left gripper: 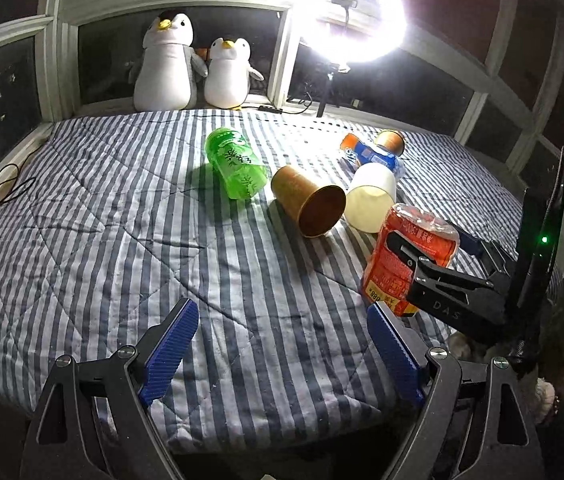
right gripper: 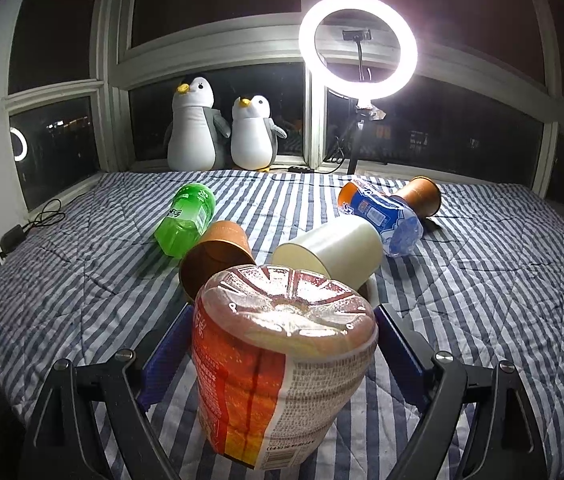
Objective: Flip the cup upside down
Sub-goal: 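Rotate the held jar with the right gripper so its clear lid faces down, then lower the jar onto the bedspread and open the right gripper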
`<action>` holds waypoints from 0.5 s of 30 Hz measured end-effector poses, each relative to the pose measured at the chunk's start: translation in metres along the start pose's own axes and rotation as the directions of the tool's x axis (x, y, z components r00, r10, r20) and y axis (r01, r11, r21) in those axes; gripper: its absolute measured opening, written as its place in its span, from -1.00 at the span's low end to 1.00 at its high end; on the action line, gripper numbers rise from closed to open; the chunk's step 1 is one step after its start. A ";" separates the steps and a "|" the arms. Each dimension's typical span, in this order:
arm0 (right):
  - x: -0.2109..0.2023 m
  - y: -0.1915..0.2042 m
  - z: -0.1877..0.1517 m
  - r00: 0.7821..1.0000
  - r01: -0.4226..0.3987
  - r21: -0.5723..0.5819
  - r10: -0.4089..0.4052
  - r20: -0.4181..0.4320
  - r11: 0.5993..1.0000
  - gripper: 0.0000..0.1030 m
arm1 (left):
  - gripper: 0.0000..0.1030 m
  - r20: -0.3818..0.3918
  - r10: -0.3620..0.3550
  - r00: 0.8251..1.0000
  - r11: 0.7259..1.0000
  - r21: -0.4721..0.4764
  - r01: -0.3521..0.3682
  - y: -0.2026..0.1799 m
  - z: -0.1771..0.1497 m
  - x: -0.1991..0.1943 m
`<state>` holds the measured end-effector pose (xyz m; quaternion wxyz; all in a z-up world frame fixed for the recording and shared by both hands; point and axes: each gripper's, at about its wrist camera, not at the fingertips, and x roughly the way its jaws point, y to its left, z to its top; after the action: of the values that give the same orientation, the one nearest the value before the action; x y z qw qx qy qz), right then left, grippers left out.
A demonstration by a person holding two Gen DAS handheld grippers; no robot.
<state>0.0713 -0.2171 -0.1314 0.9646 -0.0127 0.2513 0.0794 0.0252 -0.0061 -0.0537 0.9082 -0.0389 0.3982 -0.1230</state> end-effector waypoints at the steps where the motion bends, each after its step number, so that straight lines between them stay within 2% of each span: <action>1: -0.001 0.001 -0.001 1.000 0.000 -0.003 0.000 -0.002 1.000 0.69 | 0.72 0.000 -0.001 1.000 1.000 0.002 0.001 -0.001 0.000 0.000; 7: -0.007 0.001 -0.005 1.000 0.000 -0.001 0.000 -0.009 1.000 0.70 | 0.72 -0.001 -0.004 1.000 1.000 0.008 0.004 -0.005 0.000 0.004; 15: -0.012 -0.004 -0.008 0.998 -0.026 0.048 0.028 -0.049 0.999 0.70 | 0.73 0.017 0.025 1.000 1.000 0.014 -0.025 -0.008 0.002 0.015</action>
<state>0.0574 -0.2235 -0.1328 0.9570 0.0113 0.2769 0.0862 0.0347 -0.0174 -0.0615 0.9133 -0.0284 0.3899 -0.1142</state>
